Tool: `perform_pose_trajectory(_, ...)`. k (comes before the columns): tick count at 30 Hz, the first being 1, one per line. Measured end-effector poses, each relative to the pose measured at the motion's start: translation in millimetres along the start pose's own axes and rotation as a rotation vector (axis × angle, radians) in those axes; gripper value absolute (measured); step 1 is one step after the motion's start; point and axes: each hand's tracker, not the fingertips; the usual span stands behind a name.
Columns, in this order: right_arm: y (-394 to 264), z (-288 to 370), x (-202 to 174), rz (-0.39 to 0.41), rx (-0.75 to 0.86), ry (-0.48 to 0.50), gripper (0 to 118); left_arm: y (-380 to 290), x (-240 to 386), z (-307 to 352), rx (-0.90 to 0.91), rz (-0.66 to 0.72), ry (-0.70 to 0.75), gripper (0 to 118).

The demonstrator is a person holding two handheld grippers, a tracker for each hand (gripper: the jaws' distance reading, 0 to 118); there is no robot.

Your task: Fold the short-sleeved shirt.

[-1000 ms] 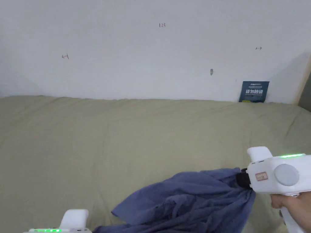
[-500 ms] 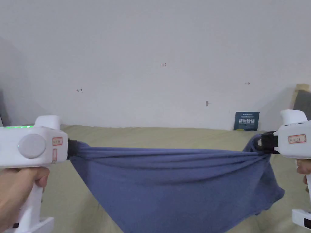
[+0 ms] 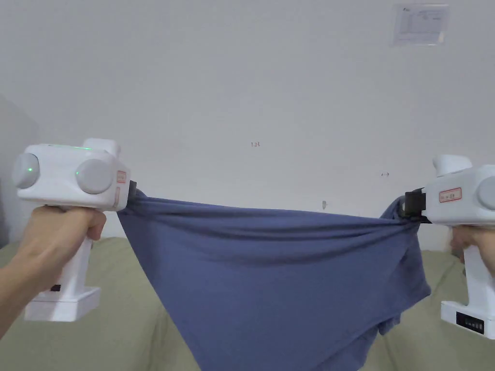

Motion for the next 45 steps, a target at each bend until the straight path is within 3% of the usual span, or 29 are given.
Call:
perform_pose_trajectory(5,28,-42,-5,0.004,0.01,-0.029,4,32,6,-41,-0.006,0.042,0.031,0)
perform_pose_trajectory(17,90,-179,-7,0.03,-0.009,-0.103,4,95,40,-156,0.014,-0.01,0.124,0)
perform_pose_trajectory(21,99,-213,-9,0.078,0.018,-0.131,4,104,48,-188,0.016,-0.014,0.151,0)
perform_pose_trajectory(27,91,-254,-6,0.054,0.0,-0.141,4,89,56,-235,-0.001,-0.008,0.157,0)
perform_pose_trajectory(31,54,-279,-1,0.052,-0.036,-0.139,4,48,62,-268,-0.07,-0.013,0.146,0)
perform_pose_trajectory(34,11,-296,11,0.053,-0.088,-0.162,4,6,62,-292,-0.186,0.015,0.047,0)
perform_pose_trajectory(37,-47,-305,26,-0.019,-0.19,-0.115,4,-53,67,-306,-0.252,-0.012,0.038,0)
perform_pose_trajectory(40,-117,-300,34,0.007,-0.274,-0.12,4,-121,68,-301,-0.336,-0.02,-0.021,0)
perform_pose_trajectory(45,-211,-239,41,-0.062,-0.326,-0.103,4,-208,59,-261,-0.434,-0.015,-0.065,0)
